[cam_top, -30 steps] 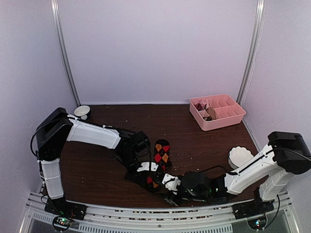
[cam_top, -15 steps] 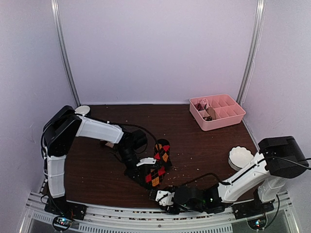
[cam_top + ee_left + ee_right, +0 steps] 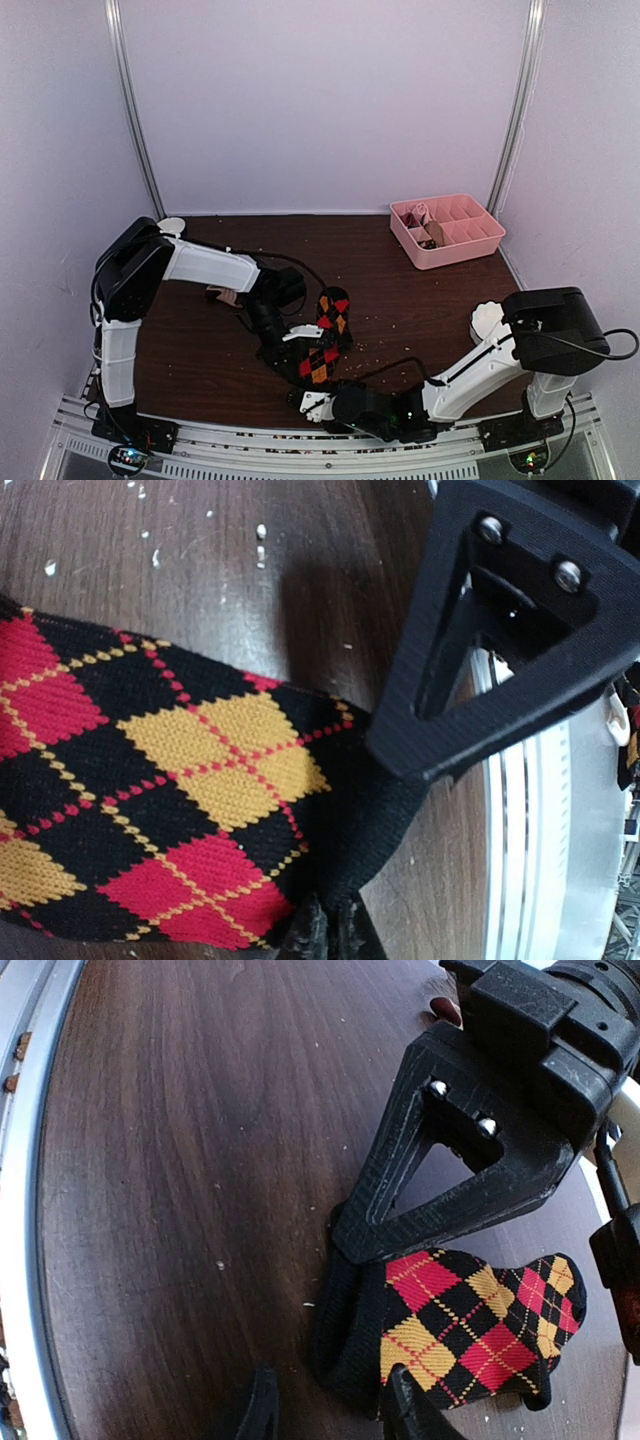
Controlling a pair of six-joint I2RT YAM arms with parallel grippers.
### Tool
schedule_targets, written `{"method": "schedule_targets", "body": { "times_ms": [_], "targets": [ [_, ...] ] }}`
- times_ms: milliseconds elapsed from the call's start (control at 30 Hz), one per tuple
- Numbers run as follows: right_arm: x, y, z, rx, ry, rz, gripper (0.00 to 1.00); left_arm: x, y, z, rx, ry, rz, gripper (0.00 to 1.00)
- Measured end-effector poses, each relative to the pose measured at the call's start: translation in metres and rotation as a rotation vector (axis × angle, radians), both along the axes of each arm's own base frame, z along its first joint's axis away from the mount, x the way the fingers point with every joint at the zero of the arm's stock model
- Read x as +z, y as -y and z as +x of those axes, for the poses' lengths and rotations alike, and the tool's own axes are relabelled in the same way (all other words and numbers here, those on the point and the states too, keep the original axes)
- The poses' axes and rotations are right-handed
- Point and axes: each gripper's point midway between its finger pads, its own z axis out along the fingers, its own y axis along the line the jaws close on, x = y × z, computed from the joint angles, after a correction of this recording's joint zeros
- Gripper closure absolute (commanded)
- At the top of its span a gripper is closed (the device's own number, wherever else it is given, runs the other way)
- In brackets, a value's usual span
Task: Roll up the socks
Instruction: Roll the sock at the center of the board.
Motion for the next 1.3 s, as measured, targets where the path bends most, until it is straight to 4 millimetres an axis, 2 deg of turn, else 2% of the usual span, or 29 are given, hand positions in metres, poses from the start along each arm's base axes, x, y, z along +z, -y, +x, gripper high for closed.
{"method": "schedule_targets", "body": {
  "times_ms": [100,233,400,467,500,700,733,767,800,933,1067,1167,1300],
  "targets": [
    [-0.001,0.0,0.002,0.001,0.018,-0.018,0.7,0.001,-0.001,0.002,-0.002,-0.001,0.003,0.97],
    [-0.003,-0.006,0.003,0.014,0.046,-0.05,0.83,0.002,-0.003,0.004,-0.004,-0.006,0.005,0.97],
    [-0.005,-0.008,0.006,0.011,0.068,-0.078,0.89,0.004,-0.005,0.002,-0.012,-0.013,0.012,0.96],
    [-0.006,-0.008,0.007,0.007,0.068,-0.081,0.96,0.004,-0.005,0.002,-0.014,-0.013,0.011,0.93],
    [-0.007,-0.008,0.007,0.006,0.07,-0.084,1.0,0.004,-0.005,0.002,-0.014,-0.013,0.011,0.89],
    [-0.008,-0.006,0.014,-0.052,0.005,-0.039,1.0,0.005,-0.006,0.003,-0.023,-0.002,0.005,0.56],
    [-0.008,-0.005,0.015,-0.064,-0.02,-0.023,1.0,0.005,-0.008,0.003,-0.022,0.003,-0.002,0.54],
    [-0.008,-0.003,0.016,-0.077,-0.051,-0.003,1.0,0.007,-0.01,0.002,-0.019,0.013,-0.012,0.38],
    [-0.008,0.0,0.016,-0.087,-0.082,0.014,1.0,0.01,-0.015,0.0,-0.014,0.027,-0.02,0.32],
    [-0.009,0.014,0.012,-0.112,-0.213,0.08,1.0,0.035,-0.029,-0.004,0.008,0.118,-0.097,0.29],
    [-0.009,0.026,0.008,-0.141,-0.303,0.13,1.0,0.05,-0.025,-0.001,0.034,0.225,-0.2,0.29],
    [-0.009,0.031,0.01,-0.166,-0.363,0.163,1.0,0.041,-0.022,-0.002,0.037,0.283,-0.231,0.31],
    [-0.009,0.031,0.024,-0.219,-0.493,0.233,1.0,0.024,-0.017,-0.01,0.021,0.338,-0.244,0.35]
  ]
}}
